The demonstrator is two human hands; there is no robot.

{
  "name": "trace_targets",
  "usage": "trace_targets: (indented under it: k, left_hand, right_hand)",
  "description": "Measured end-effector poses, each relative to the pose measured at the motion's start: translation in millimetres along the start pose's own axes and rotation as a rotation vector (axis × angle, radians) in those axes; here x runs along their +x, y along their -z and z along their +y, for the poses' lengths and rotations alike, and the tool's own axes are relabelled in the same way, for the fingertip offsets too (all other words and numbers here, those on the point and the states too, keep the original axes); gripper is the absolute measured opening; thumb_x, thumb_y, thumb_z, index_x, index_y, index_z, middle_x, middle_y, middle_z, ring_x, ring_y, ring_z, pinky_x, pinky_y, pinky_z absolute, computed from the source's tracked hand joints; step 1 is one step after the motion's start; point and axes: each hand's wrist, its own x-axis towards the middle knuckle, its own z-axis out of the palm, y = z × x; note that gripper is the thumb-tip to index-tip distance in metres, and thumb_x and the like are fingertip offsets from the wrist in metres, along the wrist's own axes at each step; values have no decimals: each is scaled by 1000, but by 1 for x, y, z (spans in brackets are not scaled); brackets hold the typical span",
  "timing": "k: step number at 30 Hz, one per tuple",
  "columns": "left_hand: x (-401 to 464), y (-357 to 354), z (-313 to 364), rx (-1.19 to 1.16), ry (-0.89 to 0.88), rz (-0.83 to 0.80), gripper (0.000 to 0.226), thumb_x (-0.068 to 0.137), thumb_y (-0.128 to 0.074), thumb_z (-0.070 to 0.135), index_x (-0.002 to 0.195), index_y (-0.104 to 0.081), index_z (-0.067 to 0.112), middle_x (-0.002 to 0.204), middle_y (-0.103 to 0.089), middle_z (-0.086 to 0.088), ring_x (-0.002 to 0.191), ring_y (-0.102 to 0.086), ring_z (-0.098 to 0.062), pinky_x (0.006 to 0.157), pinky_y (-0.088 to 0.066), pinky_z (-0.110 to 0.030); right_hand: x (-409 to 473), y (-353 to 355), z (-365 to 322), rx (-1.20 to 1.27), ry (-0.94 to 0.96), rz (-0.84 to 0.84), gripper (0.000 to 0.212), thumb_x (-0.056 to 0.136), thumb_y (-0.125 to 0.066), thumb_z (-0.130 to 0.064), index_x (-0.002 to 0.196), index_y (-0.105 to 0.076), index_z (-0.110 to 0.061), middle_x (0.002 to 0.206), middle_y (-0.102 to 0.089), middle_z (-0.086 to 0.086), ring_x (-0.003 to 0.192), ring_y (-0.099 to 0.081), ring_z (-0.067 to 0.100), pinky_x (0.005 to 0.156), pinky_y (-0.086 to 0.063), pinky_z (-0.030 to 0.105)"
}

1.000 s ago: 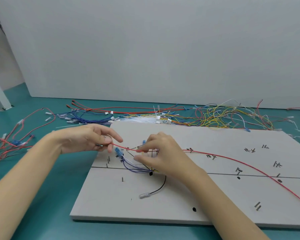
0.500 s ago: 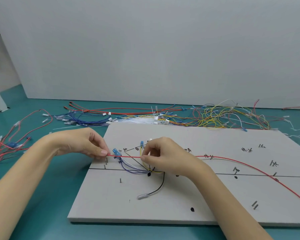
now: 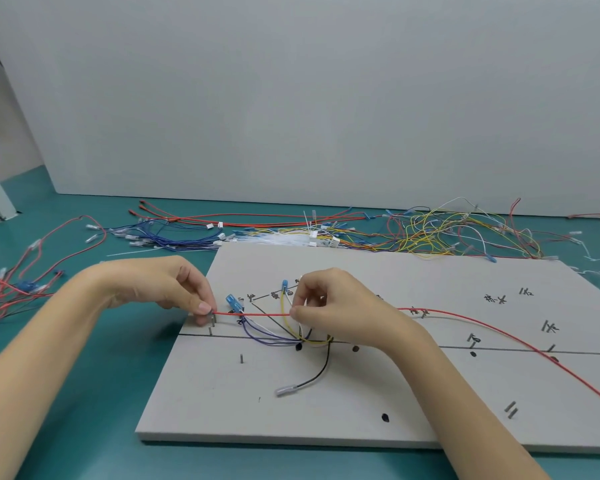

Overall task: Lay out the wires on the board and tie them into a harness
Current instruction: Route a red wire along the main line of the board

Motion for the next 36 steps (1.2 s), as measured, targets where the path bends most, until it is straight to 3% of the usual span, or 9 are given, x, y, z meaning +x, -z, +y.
trace_targets:
  k: [5,13,18,21,26,29,31,34,36]
  left_hand:
    - [-1,-2,0,-1,46,-31,7,84,-73,24,85,-76,18,83,-73,-5,76,-43,-15,55,-29,-18]
    - [2,-3,-1,30,75,22,15,78,-78,30,83,-78,15,62,-64,-3,57,-41,-11,52,-29,-17]
    - [2,-5,-2,-53,52,5,15,77,-79,25,83,-77,12,71,-70,-8,58,-47,-10,54,-39,-14]
    - [3,-6,-2,-24,49,36,11,77,-80,23,82,-77,15,74,-71,-6,66,-53,-12,59,-43,-16]
    - [5,-8,1,55,10,87,7,74,-82,20,77,-75,21,69,-67,1,64,-52,-12,58,-42,-18]
    - [6,-12,6,41,-68,123,17,68,-79,11,76,-74,25,68,-66,8,61,-56,-7,59,-44,-16]
    - [8,-18,11,35,-107,147,19,63,-65,11,72,-73,26,67,-65,7,60,-54,-8,59,-44,-17]
    - [14,-27,18,9,-149,203,21,76,-60,4,72,-73,20,71,-66,-7,62,-54,-15,62,-45,-27]
    - [15,-32,23,-7,-174,257,25,81,-59,1,72,-74,20,68,-66,-3,58,-51,-11,58,-43,-22]
  right_hand:
    - [-1,-1,1,-56,19,-16,9,83,-62,-21,83,-57,-29,80,-58,-9,55,-48,-5,56,-41,18]
    - [-5,10,1,-110,6,-33,8,82,-67,-23,82,-59,-25,68,-54,-9,55,-46,1,58,-40,24]
    - [-14,33,0,-83,-105,-98,5,88,-63,-21,87,-59,-20,75,-55,-2,46,-47,4,40,-41,22]
    - [-25,47,6,-138,-216,-167,8,91,-61,-26,89,-56,-19,84,-56,0,49,-49,10,38,-41,21]
    - [-43,66,16,-53,-290,-273,27,88,-67,-38,72,-57,-19,60,-58,-4,45,-39,11,41,-30,20]
    - [-48,67,20,-30,-316,-331,24,87,-69,-34,78,-63,-12,61,-59,-5,47,-40,10,42,-28,19]
    - [-50,66,20,-23,-344,-349,21,86,-70,-30,80,-65,-10,62,-61,-4,49,-42,9,41,-28,18]
    - [-51,66,20,-55,-351,-296,21,81,-74,-27,73,-67,-9,63,-63,-1,51,-48,12,39,-32,19]
    - [-52,67,21,-87,-359,-245,22,78,-77,-27,70,-66,-10,63,-64,3,53,-49,17,39,-33,20]
